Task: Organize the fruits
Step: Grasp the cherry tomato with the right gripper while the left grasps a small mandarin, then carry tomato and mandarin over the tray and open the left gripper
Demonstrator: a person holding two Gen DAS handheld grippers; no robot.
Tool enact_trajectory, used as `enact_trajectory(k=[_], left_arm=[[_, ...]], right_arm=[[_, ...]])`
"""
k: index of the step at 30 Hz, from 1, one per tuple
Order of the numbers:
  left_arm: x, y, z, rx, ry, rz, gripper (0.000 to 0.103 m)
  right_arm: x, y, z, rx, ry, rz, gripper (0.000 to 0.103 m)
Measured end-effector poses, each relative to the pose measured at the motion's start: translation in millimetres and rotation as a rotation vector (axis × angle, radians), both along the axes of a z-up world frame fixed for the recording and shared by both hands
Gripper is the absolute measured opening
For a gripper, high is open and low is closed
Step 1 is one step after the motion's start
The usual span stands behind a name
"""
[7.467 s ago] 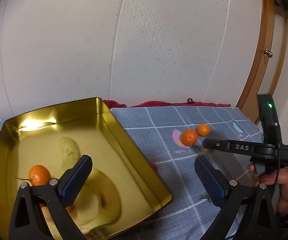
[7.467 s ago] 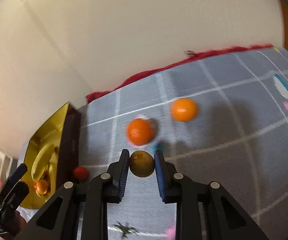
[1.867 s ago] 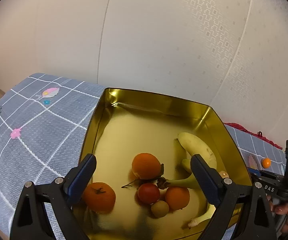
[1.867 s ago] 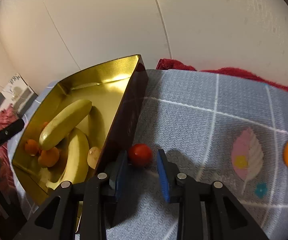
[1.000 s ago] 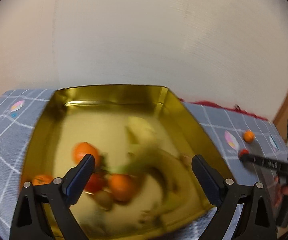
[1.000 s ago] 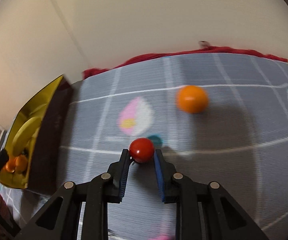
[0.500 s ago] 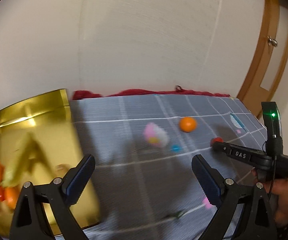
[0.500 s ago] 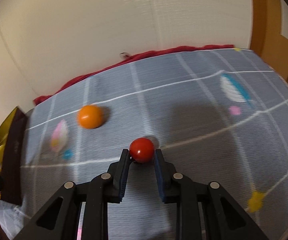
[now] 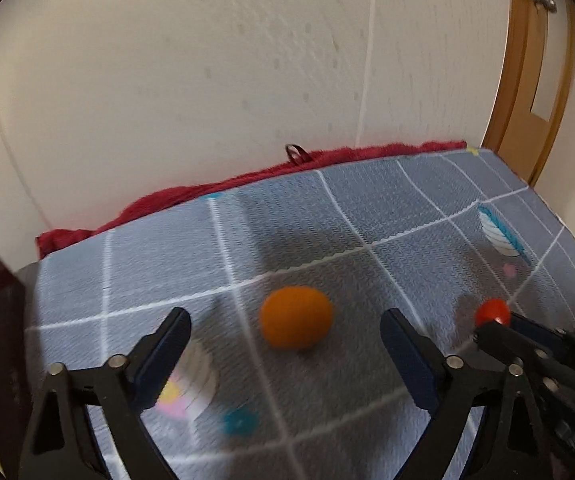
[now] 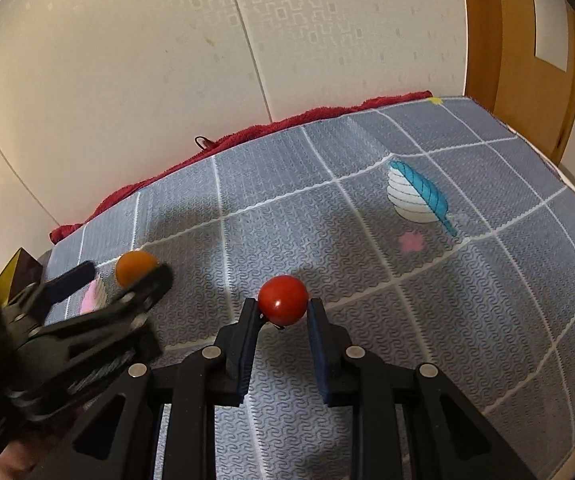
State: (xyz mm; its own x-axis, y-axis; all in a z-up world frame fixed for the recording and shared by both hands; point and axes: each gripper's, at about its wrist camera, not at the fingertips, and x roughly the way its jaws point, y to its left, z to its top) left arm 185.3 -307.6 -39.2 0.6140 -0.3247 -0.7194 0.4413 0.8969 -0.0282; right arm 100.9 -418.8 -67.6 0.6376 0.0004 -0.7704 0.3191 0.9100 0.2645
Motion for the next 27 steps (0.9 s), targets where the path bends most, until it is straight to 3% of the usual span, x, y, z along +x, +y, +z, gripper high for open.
enact_trajectory(k=[5,8,9,10,17,27], left_arm=[[13.2,-9.8,-12.3,0.014,0.042,0.010,0.072],[16.1,-11.0,-15.3,0.006,0.040,0.005,0.055],[16.9,-11.9,-14.6,0.008,0.033,-0.001,0.043],[17.8,-13.6,-14.6,0.011,0.029,-0.011,0.041],[13.4,-5.3,-13.6,-0.001,0.029,-0.023,0.040],[-13.6,37.6,-3.5,-0.074,0.012,-0.005,0.040]], right_arm=[[-0.7,-0.1,-1.6,0.008,0.000,0.005,0.025],[-1.0,0.6,-1.4,0.005,-0.002,0.006,0.025],[-1.1,1.0,-1.6,0.005,-0.001,0.006,0.025],[-0.2,1.2,-2.0,0.005,0.000,0.007,0.025],[1.4,4.2,-1.8,0.002,-0.003,0.013,0.025],[5.8,25.5,1.6,-0.035,-0.015,0.045,0.025]])
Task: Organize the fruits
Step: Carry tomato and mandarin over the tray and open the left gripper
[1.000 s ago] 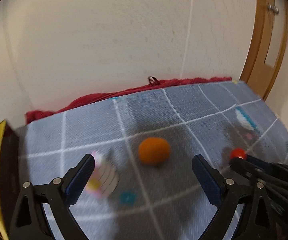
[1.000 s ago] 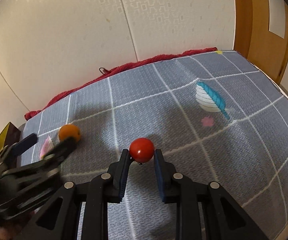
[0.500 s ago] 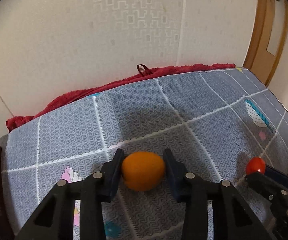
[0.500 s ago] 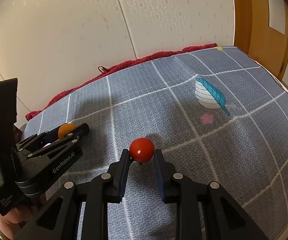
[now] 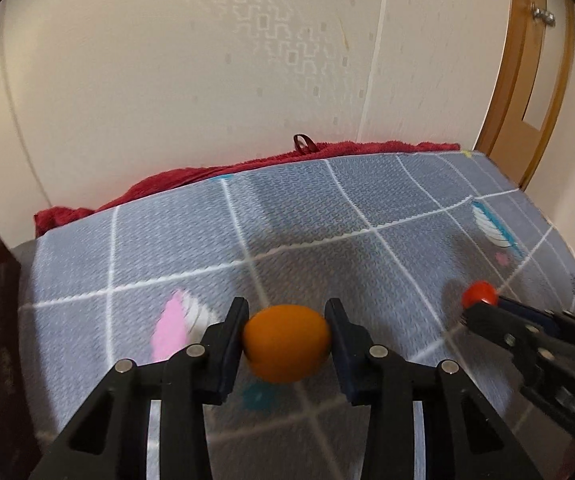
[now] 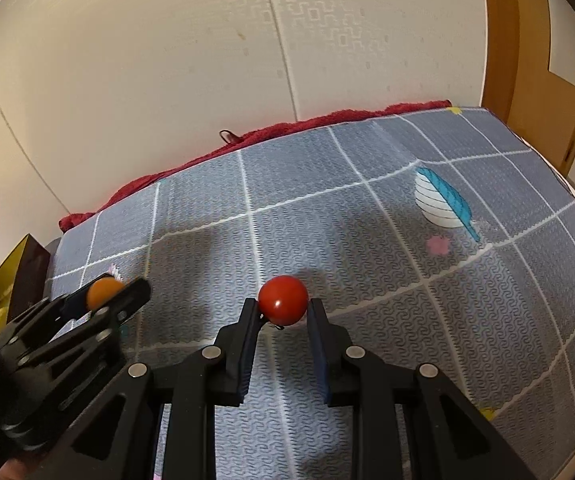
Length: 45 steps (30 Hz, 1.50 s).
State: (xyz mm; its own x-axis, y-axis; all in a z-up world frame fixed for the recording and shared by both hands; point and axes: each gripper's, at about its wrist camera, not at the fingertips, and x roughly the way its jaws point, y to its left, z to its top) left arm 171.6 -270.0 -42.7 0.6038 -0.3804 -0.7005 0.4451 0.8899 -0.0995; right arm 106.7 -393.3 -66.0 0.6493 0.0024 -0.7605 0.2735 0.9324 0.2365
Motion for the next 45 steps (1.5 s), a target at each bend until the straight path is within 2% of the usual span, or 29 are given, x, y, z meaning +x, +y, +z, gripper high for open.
enact_trajectory(k=[8,20,25,30,37,42,45], left_arm=[[-23.7,41.2,15.6,-0.040,-0.022,0.014,0.040],[-51.2,90.0,20.1,-0.103,-0.010,0.034,0.040],[-63.1,115.1,32.9,-0.143,-0.031,0.046,0.040],[-73.7,148.6,48.4,-0.142,-0.083,0.071,0.040],[-75.0,217.4,53.3,-0.126,-0.122,0.181,0.040],[-71.4,268.2,45.1,-0.122,-0.133,0.289,0.040],[-76.7,297.3,36.1,-0.130,-0.168,0.343,0.040]], right_arm=[[4.0,18.3,-0.2,-0.036,-0.003,0.021,0.025],[9.9,45.7,4.3,-0.075,-0.014,0.064,0.025],[12.1,54.2,7.4,-0.079,-0.023,0.072,0.025],[13.7,67.5,10.0,-0.078,-0.039,0.090,0.025],[13.8,97.9,8.6,-0.082,-0.058,0.138,0.025],[16.4,121.1,10.9,-0.080,-0.071,0.181,0.025],[17.1,134.7,13.8,-0.068,-0.087,0.206,0.025]])
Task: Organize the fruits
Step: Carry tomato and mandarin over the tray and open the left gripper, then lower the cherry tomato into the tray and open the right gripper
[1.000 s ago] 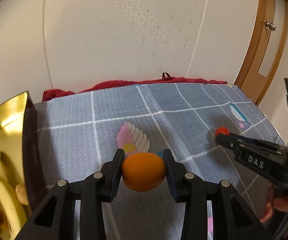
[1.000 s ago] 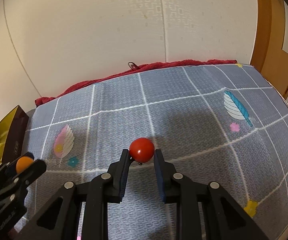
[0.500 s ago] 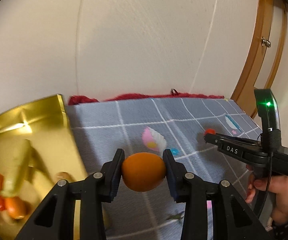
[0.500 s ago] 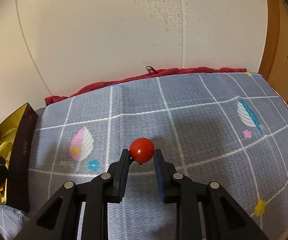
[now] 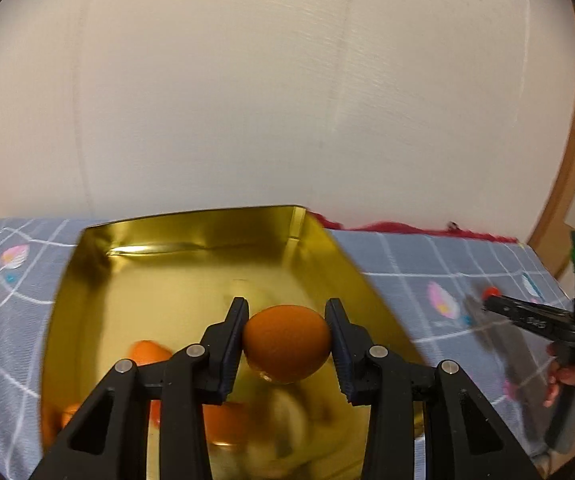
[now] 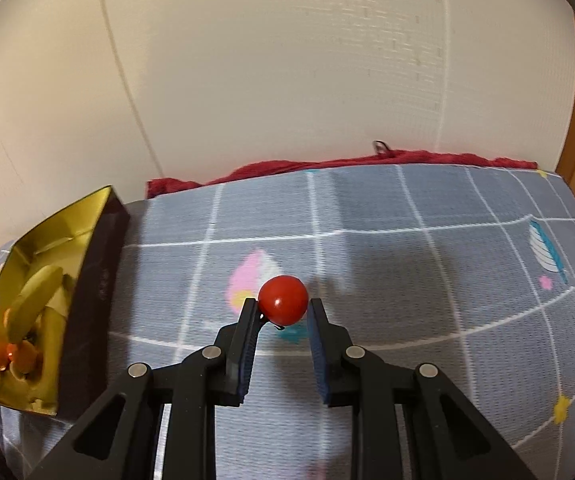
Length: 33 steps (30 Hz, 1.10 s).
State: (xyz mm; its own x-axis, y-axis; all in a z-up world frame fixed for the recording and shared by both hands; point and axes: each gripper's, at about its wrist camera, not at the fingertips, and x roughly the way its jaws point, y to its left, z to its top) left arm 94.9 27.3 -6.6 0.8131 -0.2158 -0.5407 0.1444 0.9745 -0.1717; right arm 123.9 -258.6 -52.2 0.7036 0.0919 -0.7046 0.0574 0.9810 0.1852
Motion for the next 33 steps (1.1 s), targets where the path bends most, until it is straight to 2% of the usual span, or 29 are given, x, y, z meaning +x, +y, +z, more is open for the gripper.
enact_trajectory(k=[1,2,5,7,10,12,19,26,29,31,33], left_arm=[[-1.6,8.4,-4.1,0.004,-0.004,0.016,0.040],[0.4,16.3,-9.5,0.000,0.028,0.045,0.040],[8.4,32.6,-16.3,-0.089,0.086,0.050,0.040],[12.7,38.9,-17.8,-0.064,0.096,0.086,0.040],[19.5,51.2,-20.4,-0.096,0.131,0.118,0.040],[24.2,56.3,-21.7,-0.088,0.147,0.149,0.040],[40.2,68.6,-30.4,-0.057,0.221,0.170,0.040],[35.0,79.8,-31.3,-0.078,0.236,0.204,0.041],[29.2,81.5,-32.3,-0.083,0.243,0.201,0.050],[24.5,81.0,-31.3,-0.073,0.237,0.202,0.061],[20.0,79.6,-31.0,-0.068,0.228,0.200,0.066]], right_arm=[[-0.2,6.5,1.5,-0.003,-0.007,0.009,0.025],[0.0,10.7,2.5,-0.003,-0.012,0.018,0.025],[0.7,27.0,6.6,-0.002,-0.033,0.050,0.025],[0.8,37.6,10.6,0.009,-0.053,0.080,0.025],[-0.1,54.1,18.2,0.015,-0.089,0.122,0.025],[0.2,66.7,23.0,0.019,-0.112,0.153,0.025],[4.7,100.0,31.8,0.087,-0.156,0.227,0.025],[7.6,127.6,34.0,0.109,-0.166,0.302,0.025],[7.8,140.8,32.9,0.102,-0.161,0.332,0.025],[9.4,147.5,32.5,0.103,-0.155,0.346,0.025],[14.0,155.2,30.5,0.107,-0.140,0.360,0.025]])
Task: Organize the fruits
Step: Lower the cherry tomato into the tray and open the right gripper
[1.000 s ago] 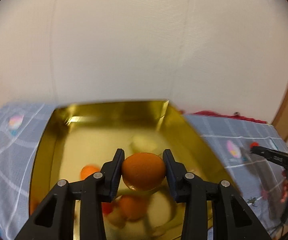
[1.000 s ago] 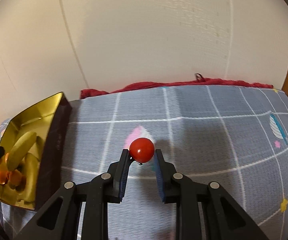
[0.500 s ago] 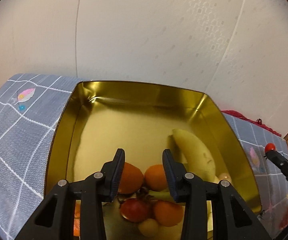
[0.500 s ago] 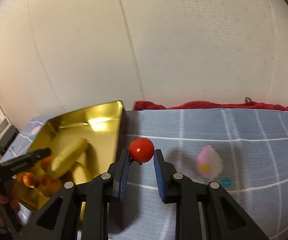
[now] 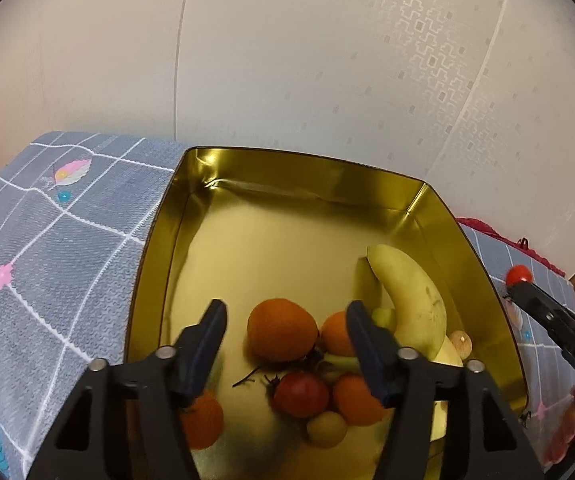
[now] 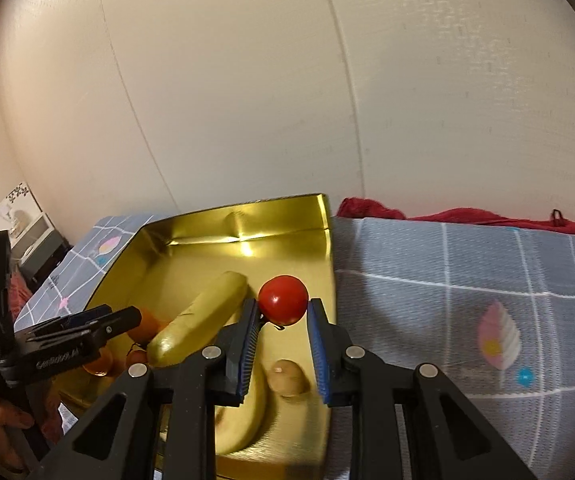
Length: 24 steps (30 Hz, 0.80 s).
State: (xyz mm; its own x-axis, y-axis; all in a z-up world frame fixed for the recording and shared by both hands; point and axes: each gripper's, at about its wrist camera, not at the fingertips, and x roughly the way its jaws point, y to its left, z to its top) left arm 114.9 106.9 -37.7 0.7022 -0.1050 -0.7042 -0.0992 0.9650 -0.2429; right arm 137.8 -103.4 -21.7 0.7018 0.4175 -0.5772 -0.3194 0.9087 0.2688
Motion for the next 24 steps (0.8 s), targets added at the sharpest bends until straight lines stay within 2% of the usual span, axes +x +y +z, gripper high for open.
enact_trajectory(k=[2,4,8,10,12,16,24], left_arm=[[-4.1,0.3,0.5,0.003,-0.005,-0.005,0.070],[-8.4,1.3,0.6,0.005,-0.006,-0.007,0.078],[-20.2,6.5,3.5,0.015,-0.017,-0.001,0.087],[-26.4,9.1,6.6,0.033,-0.036,0.011,0.096],[-30.6,11.6,9.4,0.049,-0.056,0.019,0.100],[-40.3,14.4,14.9,0.104,-0.089,0.020,0.103],[-53.1,-0.1,17.8,0.242,-0.122,-0.042,0.103]], right_arm=[[4.2,7.5,-3.3,-0.012,0.015,0.006,0.025],[7.5,16.1,-5.3,-0.028,0.033,0.013,0.025],[14.8,32.0,-10.0,-0.055,0.065,0.031,0.025],[18.7,38.3,-11.2,-0.064,0.079,0.035,0.025],[22.0,42.4,-12.1,-0.068,0.089,0.035,0.025],[30.8,50.3,-17.6,-0.070,0.119,0.030,0.025],[41.5,54.2,-25.2,-0.086,0.147,0.006,0.025]])
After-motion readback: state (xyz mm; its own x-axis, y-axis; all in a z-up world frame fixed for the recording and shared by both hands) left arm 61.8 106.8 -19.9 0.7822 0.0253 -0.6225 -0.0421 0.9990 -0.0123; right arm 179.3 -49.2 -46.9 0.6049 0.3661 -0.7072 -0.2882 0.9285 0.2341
